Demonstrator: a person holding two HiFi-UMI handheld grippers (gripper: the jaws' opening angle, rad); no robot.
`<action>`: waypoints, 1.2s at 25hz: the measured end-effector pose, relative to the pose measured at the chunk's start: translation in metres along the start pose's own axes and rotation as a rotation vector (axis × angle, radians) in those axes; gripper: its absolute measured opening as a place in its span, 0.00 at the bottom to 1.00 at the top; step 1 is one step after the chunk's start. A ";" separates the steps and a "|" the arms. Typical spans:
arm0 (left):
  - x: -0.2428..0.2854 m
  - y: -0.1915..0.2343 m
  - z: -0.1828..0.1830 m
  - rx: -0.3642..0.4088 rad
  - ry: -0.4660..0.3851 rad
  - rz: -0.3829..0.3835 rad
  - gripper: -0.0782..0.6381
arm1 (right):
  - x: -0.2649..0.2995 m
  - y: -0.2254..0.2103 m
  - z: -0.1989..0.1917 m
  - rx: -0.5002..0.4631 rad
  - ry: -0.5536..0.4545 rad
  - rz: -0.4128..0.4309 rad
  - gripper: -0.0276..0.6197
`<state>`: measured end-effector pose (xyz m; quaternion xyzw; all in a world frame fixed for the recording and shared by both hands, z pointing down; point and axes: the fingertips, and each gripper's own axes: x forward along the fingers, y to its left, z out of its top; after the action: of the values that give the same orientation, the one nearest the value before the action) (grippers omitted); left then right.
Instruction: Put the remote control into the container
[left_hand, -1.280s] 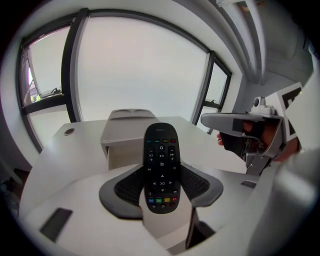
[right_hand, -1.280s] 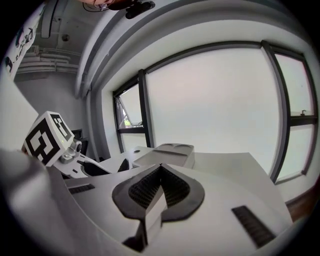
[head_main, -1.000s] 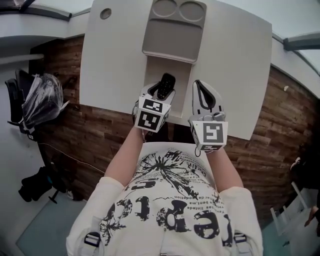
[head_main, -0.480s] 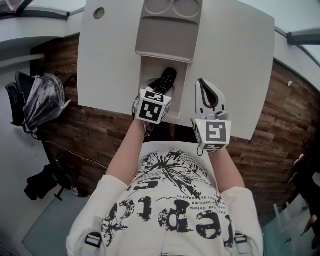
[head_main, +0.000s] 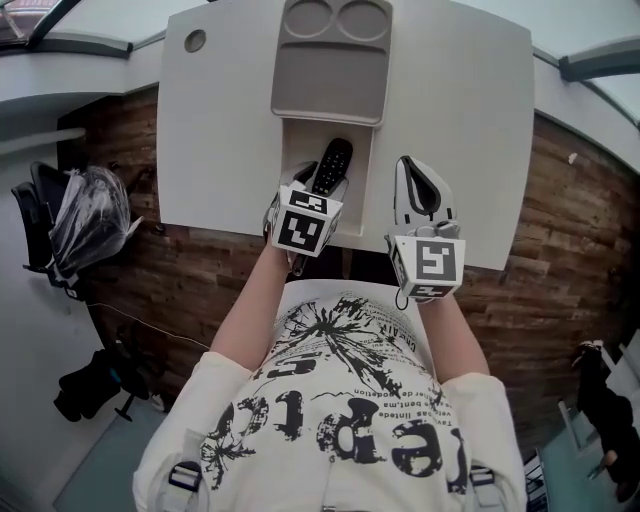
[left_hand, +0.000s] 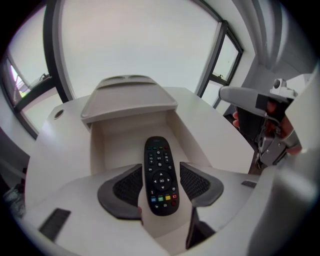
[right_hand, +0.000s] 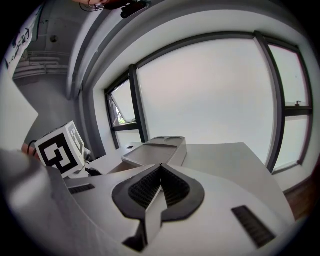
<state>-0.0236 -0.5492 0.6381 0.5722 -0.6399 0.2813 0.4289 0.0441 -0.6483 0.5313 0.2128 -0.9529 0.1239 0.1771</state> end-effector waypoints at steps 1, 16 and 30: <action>-0.009 0.001 0.006 -0.008 -0.032 0.003 0.44 | -0.002 0.002 0.003 -0.002 -0.005 -0.006 0.05; -0.158 0.013 0.109 0.025 -0.635 -0.056 0.12 | -0.031 0.058 0.091 -0.117 -0.187 -0.088 0.05; -0.318 0.004 0.156 0.280 -1.277 0.011 0.12 | -0.067 0.093 0.161 -0.217 -0.394 -0.153 0.05</action>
<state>-0.0707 -0.5253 0.2876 0.6739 -0.7291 -0.0306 -0.1156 0.0130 -0.5926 0.3439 0.2843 -0.9579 -0.0367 0.0185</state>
